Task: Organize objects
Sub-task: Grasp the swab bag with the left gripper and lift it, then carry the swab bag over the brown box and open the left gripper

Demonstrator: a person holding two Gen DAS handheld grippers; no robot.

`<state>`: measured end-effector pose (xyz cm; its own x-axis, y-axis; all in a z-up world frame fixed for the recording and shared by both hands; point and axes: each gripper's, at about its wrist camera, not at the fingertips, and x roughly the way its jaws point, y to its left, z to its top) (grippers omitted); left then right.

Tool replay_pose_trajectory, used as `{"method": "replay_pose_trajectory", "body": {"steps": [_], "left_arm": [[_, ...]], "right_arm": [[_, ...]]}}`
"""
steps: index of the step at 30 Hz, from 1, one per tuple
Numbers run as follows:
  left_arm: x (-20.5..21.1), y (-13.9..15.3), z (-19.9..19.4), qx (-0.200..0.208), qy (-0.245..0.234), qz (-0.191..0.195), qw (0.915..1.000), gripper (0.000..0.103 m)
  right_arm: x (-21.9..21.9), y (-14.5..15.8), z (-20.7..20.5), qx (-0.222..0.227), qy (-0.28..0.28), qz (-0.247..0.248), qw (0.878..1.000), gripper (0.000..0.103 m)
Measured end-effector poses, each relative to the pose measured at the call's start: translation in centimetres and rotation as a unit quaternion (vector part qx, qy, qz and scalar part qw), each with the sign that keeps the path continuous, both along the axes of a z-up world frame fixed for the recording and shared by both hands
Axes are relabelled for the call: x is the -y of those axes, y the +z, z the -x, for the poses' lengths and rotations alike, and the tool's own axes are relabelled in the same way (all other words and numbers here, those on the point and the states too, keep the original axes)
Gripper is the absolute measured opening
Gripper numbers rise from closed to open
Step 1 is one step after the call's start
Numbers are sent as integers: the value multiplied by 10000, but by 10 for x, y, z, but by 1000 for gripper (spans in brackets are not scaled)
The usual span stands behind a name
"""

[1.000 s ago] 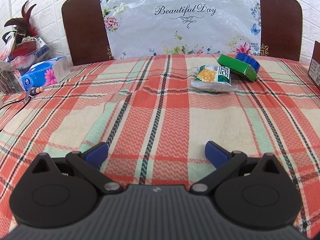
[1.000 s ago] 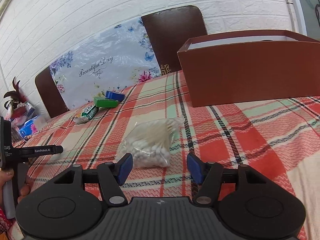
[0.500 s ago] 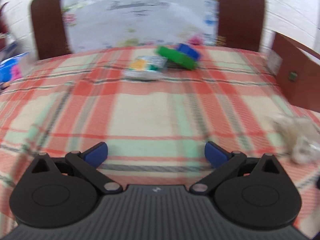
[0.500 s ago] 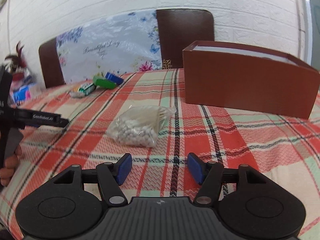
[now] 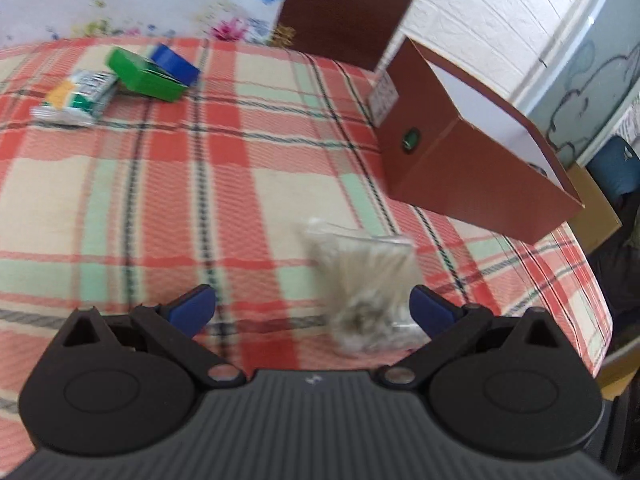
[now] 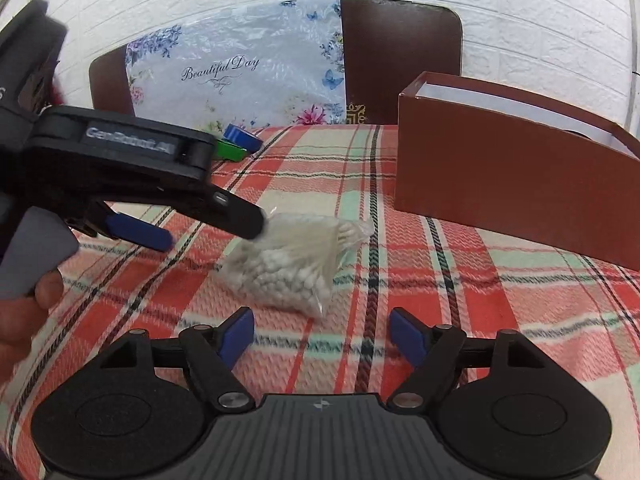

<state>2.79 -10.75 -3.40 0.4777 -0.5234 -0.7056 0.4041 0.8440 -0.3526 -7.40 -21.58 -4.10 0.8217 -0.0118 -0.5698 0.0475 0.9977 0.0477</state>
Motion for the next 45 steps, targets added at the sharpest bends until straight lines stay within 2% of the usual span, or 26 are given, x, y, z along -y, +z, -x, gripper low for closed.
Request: {"method": "replay_pose_trajectory", "body": {"steps": [2, 3, 4, 5, 6, 7, 8, 10, 14, 20, 21, 23, 24, 25, 26, 28, 30, 31, 33, 35, 36, 39, 42, 45], "left_arm": [[20, -5, -2, 37, -126, -226, 9997, 103], [31, -6, 0, 180, -188, -449, 9987, 103], [41, -8, 2, 330, -317, -697, 9965, 98], [50, -8, 7, 507, -445, -928, 9934, 93], [55, -6, 11, 623, -581, -958, 9917, 73], [53, 0, 11, 499, -779, -734, 9930, 44], [56, 3, 11, 351, -863, -603, 9938, 37], [67, 6, 13, 304, -1044, -580, 9924, 36], [96, 6, 34, 328, -1510, -516, 9866, 36], [135, 5, 63, 302, -2320, -376, 9715, 38], [139, 5, 64, 311, -2393, -377, 9697, 41], [145, 9, 66, 363, -2511, -456, 9662, 54], [145, 13, 66, 435, -2489, -519, 9662, 74], [145, 19, 65, 552, -2380, -546, 9682, 88], [140, 25, 63, 656, -2287, -510, 9700, 90], [132, 36, 56, 694, -2177, -363, 9729, 90], [134, 40, 46, 604, -2083, -303, 9757, 90], [142, 37, 41, 545, -2092, -339, 9758, 90], [155, 29, 36, 421, -2143, -467, 9747, 86], [166, 17, 31, 83, -2295, -504, 9720, 64], [173, 8, 30, -203, -2410, -514, 9690, 51], [177, 18, 40, 83, -2437, -609, 9679, 42], [176, 51, 41, 352, -2507, -256, 9671, 42], [188, 85, 36, 859, -2588, -13, 9621, 43]], "right_arm": [[0, -1, -10, -13, 52, -43, 10000, 74], [0, -2, -15, 0, 94, -69, 9999, 66], [-1, -2, -18, 27, 179, -95, 9998, 50], [-2, -2, -20, 52, 244, -94, 9996, 44], [-3, -2, -19, 26, 181, -57, 9998, 38], [1, -2, -18, 34, 96, -121, 9999, 32], [7, -2, -15, 77, 35, -274, 9996, 28], [19, 1, -6, 133, -128, -455, 9988, 27], [38, 1, 28, 201, -548, -398, 9975, 27], [62, 1, 86, 246, -1048, 2, 9942, 27], [65, 2, 92, 259, -1087, 68, 9937, 27], [68, 4, 100, 302, -1127, 207, 9930, 27], [70, 4, 102, 329, -1136, 248, 9927, 27], [71, 5, 102, 343, -1153, 258, 9924, 27], [74, 5, 103, 328, -1161, 231, 9924, 28], [79, 5, 104, 312, -1196, 156, 9922, 40], [80, 6, 102, 359, -1196, 74, 9921, 44], [82, 7, 101, 393, -1193, 51, 9921, 54], [83, 9, 97, 500, -1229, 87, 9911, 67], [88, 9, 93, 481, -1205, 3, 9915, 63], [92, 7, 88, 407, -1151, -103, 9925, 45], [99, 9, 84, 418, -1118, -228, 9926, 39], [98, 27, 97, 1016, -1173, 45, 9879, 39], [102, 50, 98, 1672, -1369, 493, 9751, 39]]}}
